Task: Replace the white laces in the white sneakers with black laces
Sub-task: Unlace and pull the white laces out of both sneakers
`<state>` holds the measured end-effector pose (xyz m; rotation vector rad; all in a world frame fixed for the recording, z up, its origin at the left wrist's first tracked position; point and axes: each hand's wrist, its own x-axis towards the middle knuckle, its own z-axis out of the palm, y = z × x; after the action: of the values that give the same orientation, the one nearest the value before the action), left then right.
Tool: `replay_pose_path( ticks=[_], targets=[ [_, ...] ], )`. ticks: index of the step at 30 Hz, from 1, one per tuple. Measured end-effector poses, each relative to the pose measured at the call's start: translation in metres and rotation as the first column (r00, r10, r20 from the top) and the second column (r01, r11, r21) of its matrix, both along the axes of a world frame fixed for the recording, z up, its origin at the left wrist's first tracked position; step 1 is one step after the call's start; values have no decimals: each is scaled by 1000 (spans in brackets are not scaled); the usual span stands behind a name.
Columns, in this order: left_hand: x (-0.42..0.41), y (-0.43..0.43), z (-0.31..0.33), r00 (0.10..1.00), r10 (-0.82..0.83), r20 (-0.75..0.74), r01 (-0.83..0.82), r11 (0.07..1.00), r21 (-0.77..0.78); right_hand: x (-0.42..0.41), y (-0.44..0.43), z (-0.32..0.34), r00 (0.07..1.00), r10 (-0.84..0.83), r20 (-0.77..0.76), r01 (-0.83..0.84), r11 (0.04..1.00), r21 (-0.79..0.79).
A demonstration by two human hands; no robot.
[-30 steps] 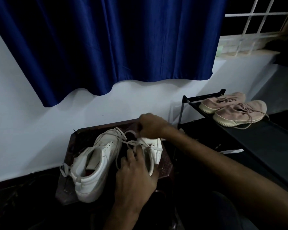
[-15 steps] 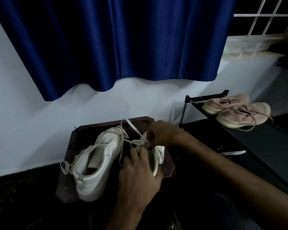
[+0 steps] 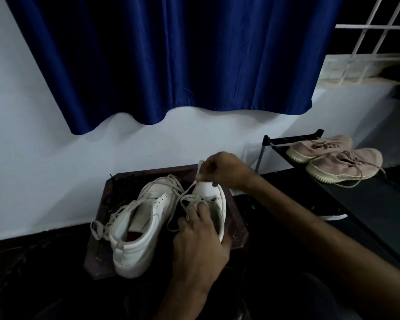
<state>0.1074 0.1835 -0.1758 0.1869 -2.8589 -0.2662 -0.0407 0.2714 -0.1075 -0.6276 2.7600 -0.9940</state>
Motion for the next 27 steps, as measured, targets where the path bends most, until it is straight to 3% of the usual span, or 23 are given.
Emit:
replay_pose_path(
  ticks=[2, 6, 11, 16, 19, 23, 25, 27],
  targets=[
    [0, 0, 0, 1000, 4, -12, -4, 1000, 27, 3, 0, -2, 996, 72, 59, -81, 980, 183],
    [1, 1, 0, 1000, 1, -26, 2, 996, 84, 12, -5, -9, 992, 113, -49, -82, 901, 426],
    [1, 0, -1, 999, 5, -44, -2, 997, 80, 12, -15, -7, 990, 95, -100, -46, 909, 414],
    [1, 0, -2, 997, -3, -76, 11, 995, 99, 2, -16, 3, 994, -97, -50, 101, 991, 89],
    [0, -1, -2, 996, -10, -92, 20, 994, 110, -2, -14, 9, 994, -62, -85, 77, 980, 182],
    [0, -2, -3, 995, -3, -100, 15, 993, 121, 3, -7, 14, 988, 153, 21, -145, 878, 457],
    [0, -2, -3, 995, 0, -100, 12, 992, 123, 9, -7, 16, 956, 240, 169, -293, 826, 482],
    [0, -2, -4, 996, -3, -93, 14, 993, 121, 11, -11, 13, 953, 255, 163, -302, 808, 506]
  ],
)
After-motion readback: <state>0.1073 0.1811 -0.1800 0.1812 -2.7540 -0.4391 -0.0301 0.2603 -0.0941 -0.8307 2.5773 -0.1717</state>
